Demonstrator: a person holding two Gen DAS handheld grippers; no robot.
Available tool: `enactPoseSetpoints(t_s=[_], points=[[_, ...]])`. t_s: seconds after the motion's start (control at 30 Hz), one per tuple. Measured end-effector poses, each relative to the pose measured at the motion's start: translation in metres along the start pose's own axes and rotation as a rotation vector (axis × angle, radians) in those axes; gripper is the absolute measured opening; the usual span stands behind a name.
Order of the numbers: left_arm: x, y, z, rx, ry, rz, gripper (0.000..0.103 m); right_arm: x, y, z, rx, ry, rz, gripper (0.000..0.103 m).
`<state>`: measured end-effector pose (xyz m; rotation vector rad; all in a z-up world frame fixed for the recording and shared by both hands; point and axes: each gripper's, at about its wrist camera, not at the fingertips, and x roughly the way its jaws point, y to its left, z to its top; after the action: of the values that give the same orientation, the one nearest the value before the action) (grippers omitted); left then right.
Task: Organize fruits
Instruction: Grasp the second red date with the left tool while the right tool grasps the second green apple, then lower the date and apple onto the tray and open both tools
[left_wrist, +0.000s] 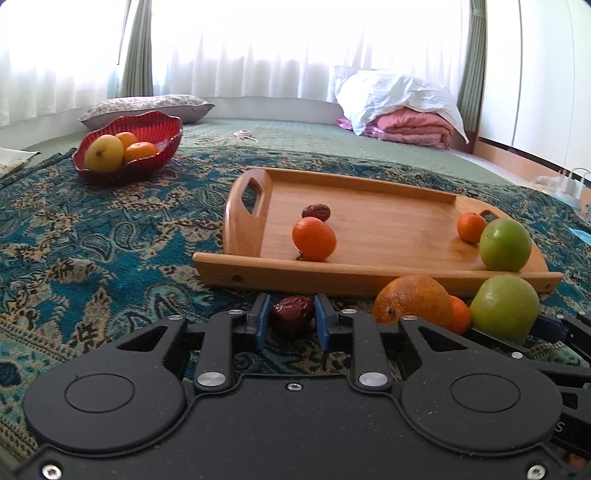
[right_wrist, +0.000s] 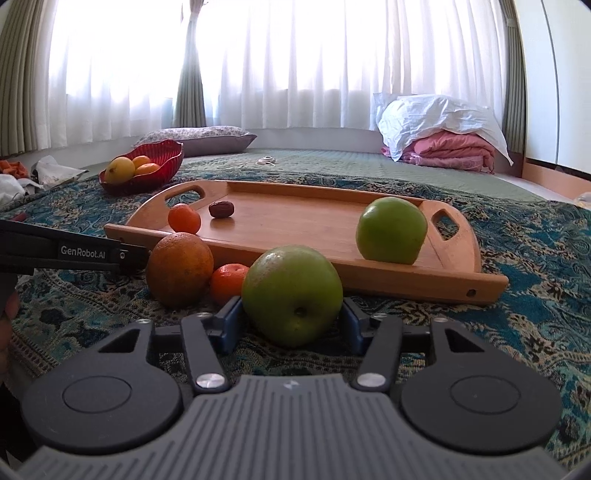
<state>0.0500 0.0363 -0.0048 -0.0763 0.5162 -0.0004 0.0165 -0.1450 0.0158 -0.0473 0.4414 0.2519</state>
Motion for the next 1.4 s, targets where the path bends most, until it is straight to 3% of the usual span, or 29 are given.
enactPoseSetpoints(t_s=[0.37,0.63,0.8,0.93,1.07,1.4], points=[[-0.008,0.001,0.016,-0.002,-0.04,0.031,0.024,-0.01,-0.006,0.007,0.083,-0.055,-0.006,0.058],[-0.002,0.001,0.048,0.03,-0.091,0.046,0.024,-0.012,-0.026,0.04,0.133,-0.127,-0.056,0.058],[0.016,0.0,0.082,0.031,-0.074,0.017,0.024,-0.005,-0.042,0.074,0.132,-0.161,-0.097,0.058],[0.039,-0.002,0.109,0.043,-0.047,-0.002,0.024,0.02,-0.067,0.102,0.168,-0.106,-0.123,0.058],[0.07,-0.006,0.132,0.051,0.015,-0.028,0.024,0.057,-0.092,0.126,0.195,0.006,-0.132,0.058],[0.148,-0.012,0.155,-0.009,0.184,-0.027,0.024,0.122,-0.12,0.134,0.225,0.183,-0.145,0.058]])
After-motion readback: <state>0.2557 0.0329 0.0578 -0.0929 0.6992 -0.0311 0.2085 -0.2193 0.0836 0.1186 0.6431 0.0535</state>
